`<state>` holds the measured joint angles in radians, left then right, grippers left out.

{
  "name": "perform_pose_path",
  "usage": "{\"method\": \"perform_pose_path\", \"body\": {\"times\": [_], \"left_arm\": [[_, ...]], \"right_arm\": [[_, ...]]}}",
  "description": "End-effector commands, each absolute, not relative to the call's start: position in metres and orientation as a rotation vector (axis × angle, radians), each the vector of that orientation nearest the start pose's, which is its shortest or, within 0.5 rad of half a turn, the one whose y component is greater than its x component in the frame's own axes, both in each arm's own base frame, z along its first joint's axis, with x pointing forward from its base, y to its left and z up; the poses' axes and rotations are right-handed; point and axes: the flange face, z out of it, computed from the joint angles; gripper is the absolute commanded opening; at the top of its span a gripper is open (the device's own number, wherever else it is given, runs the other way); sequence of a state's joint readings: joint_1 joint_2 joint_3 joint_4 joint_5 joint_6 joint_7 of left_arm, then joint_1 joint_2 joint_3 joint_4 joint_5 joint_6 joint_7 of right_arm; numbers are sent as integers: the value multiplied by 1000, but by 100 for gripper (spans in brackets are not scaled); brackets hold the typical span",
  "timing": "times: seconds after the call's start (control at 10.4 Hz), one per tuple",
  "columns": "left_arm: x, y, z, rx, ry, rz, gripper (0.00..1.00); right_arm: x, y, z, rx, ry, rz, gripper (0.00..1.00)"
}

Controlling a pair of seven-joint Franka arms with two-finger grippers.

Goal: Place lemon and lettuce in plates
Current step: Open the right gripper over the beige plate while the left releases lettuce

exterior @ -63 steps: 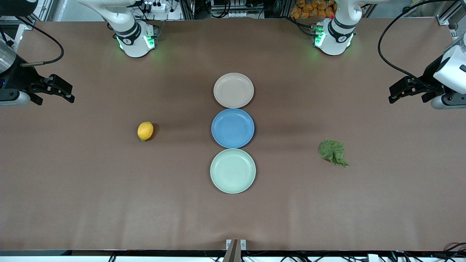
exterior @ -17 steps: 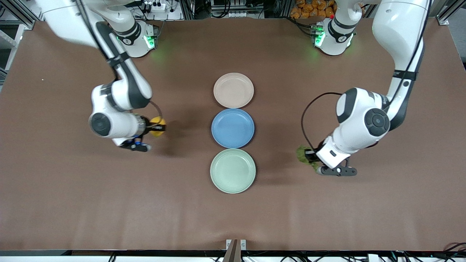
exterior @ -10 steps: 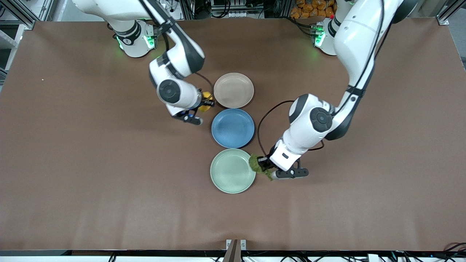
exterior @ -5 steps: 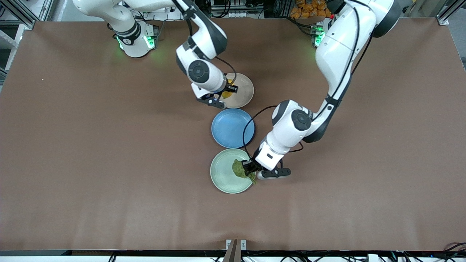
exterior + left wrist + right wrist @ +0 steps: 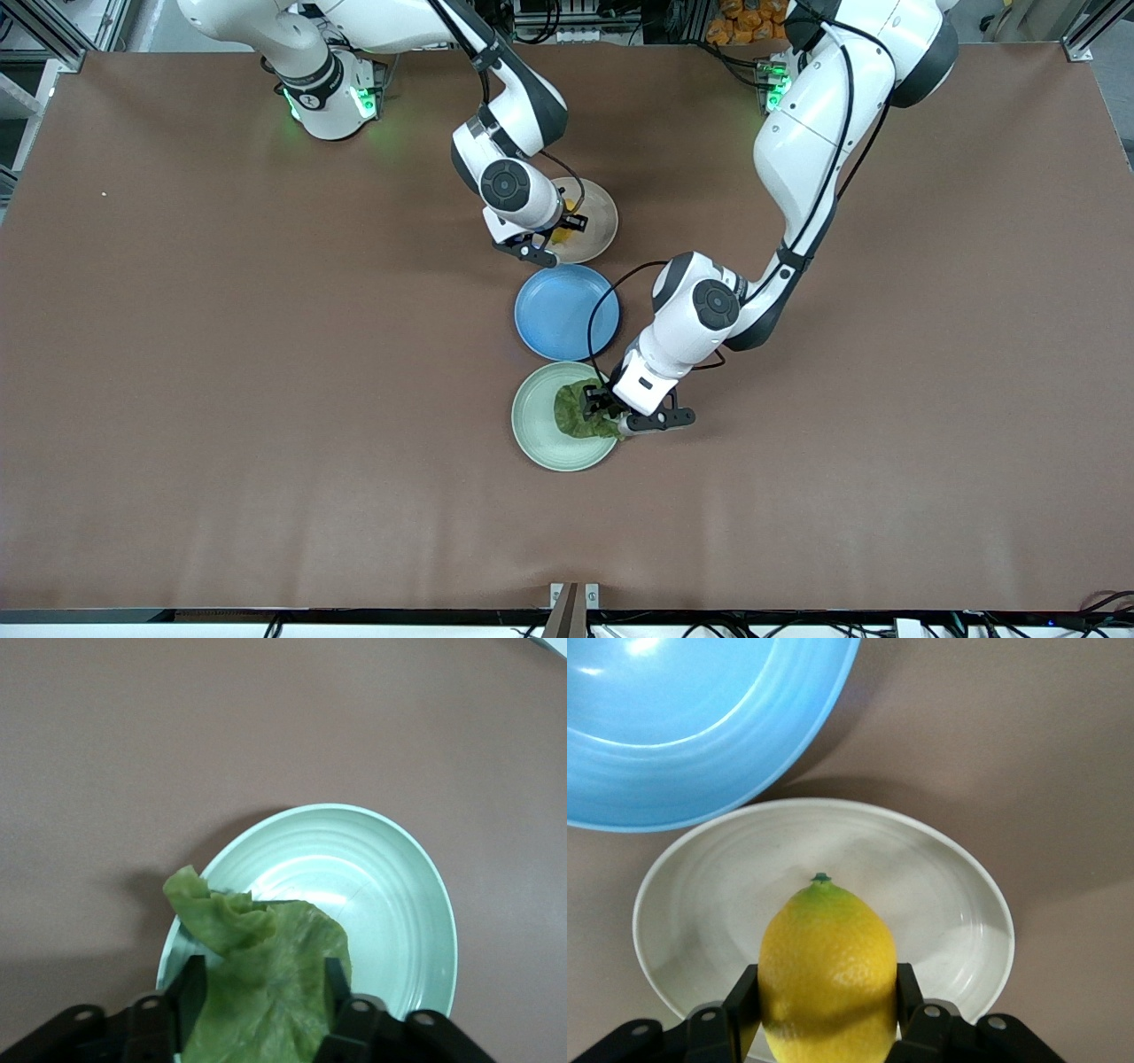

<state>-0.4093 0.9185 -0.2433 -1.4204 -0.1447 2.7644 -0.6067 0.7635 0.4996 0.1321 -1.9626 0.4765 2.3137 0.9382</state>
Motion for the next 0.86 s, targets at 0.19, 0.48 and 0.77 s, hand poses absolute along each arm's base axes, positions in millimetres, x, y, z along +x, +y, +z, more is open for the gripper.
{"method": "perform_pose_path", "body": {"times": [0.19, 0.48, 0.77], "left_arm": [[647, -419, 259, -3578, -417, -481, 100], [658, -403, 324, -3559, -430, -544, 100], [665, -359, 393, -3410, -307, -527, 100]], "right_arm": [[376, 480, 223, -2859, 665, 612, 100], [406, 463, 261, -2841, 650, 573, 100], [463, 396, 300, -2832, 512, 606, 100]]}}
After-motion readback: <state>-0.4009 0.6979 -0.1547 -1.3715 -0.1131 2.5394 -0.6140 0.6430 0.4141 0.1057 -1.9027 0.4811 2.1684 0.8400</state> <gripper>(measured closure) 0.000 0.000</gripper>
